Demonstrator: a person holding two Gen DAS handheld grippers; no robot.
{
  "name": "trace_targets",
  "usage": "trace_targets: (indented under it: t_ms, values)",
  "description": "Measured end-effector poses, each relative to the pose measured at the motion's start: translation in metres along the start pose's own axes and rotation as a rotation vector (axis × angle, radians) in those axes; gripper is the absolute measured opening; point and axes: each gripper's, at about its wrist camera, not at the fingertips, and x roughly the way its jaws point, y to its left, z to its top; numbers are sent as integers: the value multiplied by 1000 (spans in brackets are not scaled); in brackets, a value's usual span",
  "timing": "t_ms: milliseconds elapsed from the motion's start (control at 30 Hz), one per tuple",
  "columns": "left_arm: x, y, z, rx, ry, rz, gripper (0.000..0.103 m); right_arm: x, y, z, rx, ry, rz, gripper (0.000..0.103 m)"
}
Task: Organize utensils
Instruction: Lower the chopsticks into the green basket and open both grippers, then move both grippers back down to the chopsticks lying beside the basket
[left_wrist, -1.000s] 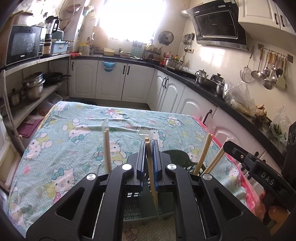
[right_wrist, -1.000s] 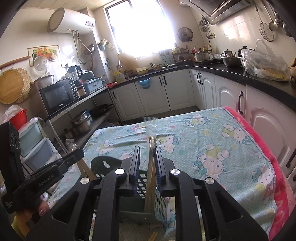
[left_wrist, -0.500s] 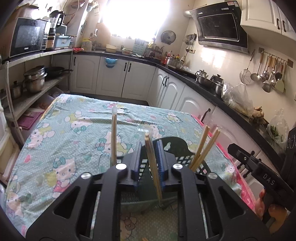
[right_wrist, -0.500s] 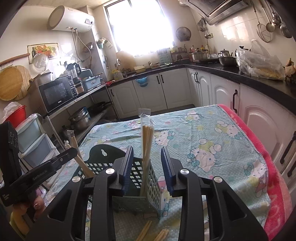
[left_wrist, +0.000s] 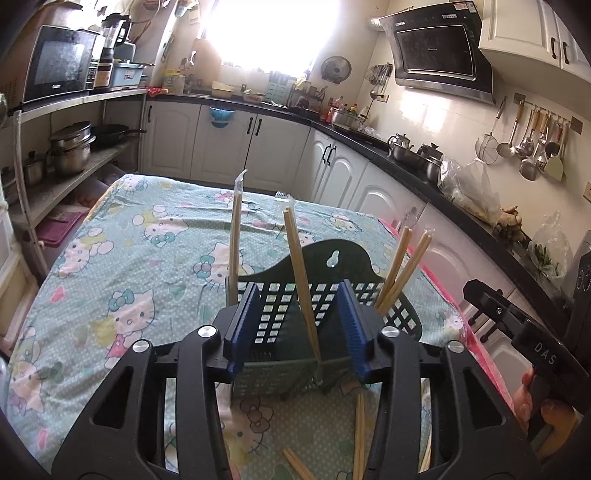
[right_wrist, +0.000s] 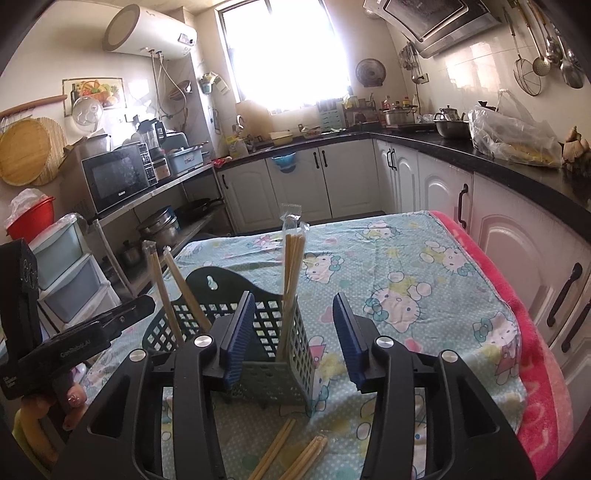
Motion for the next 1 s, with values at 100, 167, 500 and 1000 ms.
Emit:
trace_targets:
  t_ms: [100, 167, 500, 1000]
  values:
    - [-5, 1, -5, -8, 4, -5, 42, -2, 3, -4, -12, 6, -7, 44]
    - [-8, 2, -8, -11, 4, -5, 48, -3, 3, -8, -16, 13, -8, 46]
    - [-24, 8, -23, -43, 7, 1, 62, -11, 11, -23, -36, 40, 4, 52]
    - [-41, 12, -37, -56, 2, 12, 92, -25, 13, -41, -45, 56, 12, 58]
